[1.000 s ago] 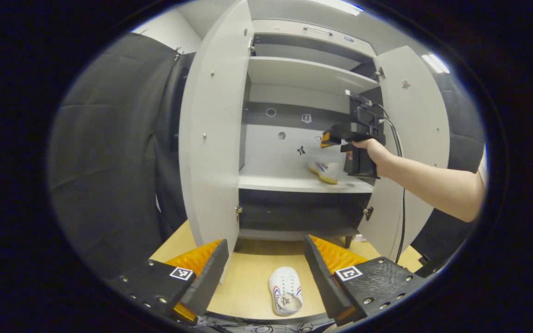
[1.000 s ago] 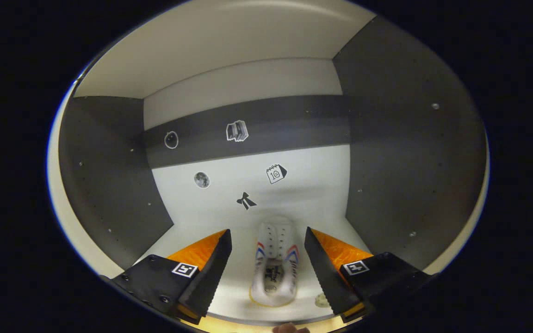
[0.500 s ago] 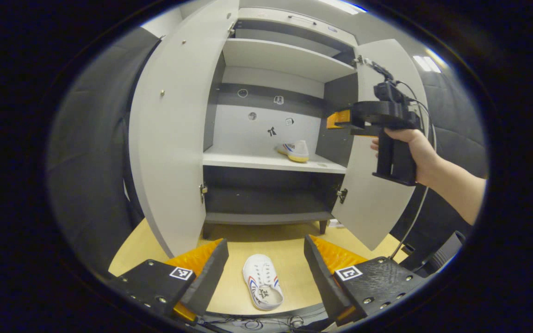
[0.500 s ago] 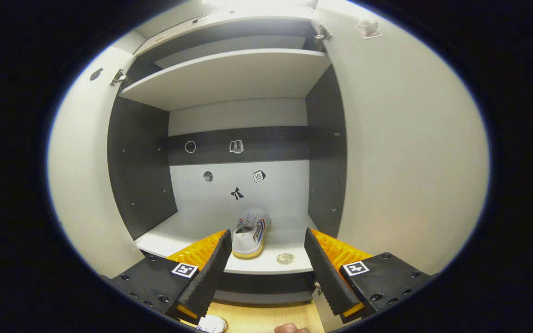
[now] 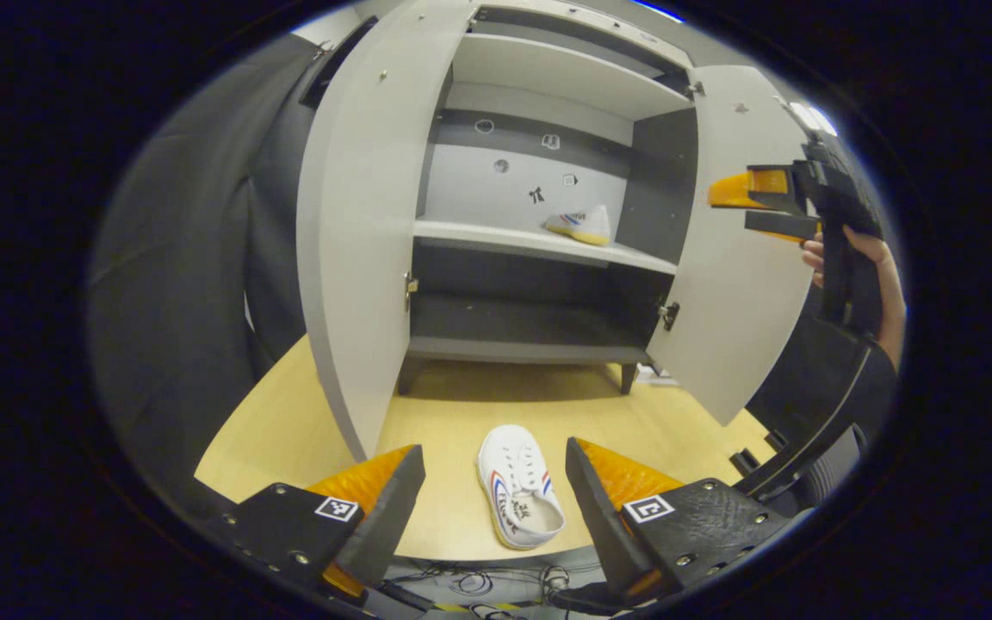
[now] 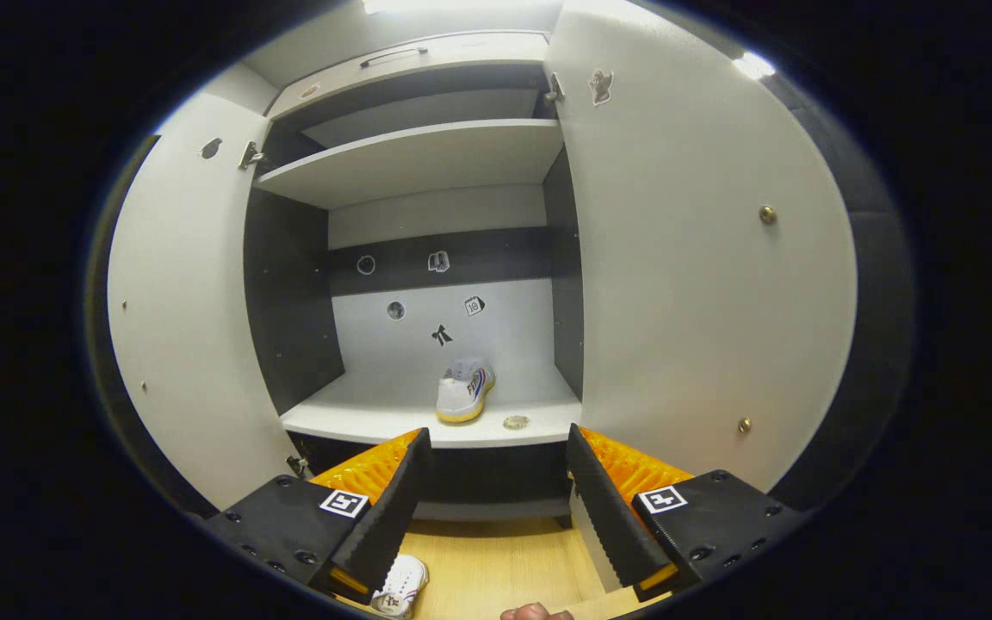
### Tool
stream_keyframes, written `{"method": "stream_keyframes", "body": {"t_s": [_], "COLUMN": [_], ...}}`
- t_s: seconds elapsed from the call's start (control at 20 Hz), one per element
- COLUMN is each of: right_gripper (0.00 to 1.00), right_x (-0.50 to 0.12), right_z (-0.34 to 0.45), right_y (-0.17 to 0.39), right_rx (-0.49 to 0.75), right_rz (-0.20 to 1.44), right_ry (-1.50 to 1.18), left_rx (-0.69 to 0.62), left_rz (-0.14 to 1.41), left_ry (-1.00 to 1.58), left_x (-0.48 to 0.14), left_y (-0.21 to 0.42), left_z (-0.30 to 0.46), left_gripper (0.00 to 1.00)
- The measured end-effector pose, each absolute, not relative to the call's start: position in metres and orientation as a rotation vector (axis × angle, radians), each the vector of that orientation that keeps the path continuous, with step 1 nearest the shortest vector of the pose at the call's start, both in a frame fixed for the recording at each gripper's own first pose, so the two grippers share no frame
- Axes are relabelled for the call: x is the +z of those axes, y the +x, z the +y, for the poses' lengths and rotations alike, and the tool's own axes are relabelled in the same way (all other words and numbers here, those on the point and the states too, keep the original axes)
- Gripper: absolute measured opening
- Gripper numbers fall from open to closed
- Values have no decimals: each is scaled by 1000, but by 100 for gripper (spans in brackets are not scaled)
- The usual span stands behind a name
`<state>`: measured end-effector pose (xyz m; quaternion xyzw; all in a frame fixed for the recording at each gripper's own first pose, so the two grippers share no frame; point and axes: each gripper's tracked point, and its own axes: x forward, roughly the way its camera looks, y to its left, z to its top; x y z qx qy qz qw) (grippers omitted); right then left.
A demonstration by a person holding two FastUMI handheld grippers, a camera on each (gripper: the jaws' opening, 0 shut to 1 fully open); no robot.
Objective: Grab one shoe with the right hand and put it into the shoe cabinet, grab the other shoe with the left hand and put it into the shoe cabinet; then close the right door with the right hand and the left door with the left hand.
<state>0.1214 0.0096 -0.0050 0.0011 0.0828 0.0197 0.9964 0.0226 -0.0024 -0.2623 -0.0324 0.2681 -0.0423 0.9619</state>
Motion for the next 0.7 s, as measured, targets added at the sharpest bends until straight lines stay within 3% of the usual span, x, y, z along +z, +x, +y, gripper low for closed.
{"method": "stream_keyframes", "body": {"t_s": [0.4, 0.7], "right_gripper": [98, 98], "right_x": [-91, -134], "right_z": [-2, -30], "right_y": [34, -23], "right_rx": [26, -52], "right_rz": [343, 449], "right_ry": [-26, -53], "left_rx": [-192, -166], "left_rz": [741, 881], "left_ry": [-73, -163], "left_x": [-367, -429], "left_y": [29, 54], "left_z": [-25, -21], "left_gripper": [95, 95]}}
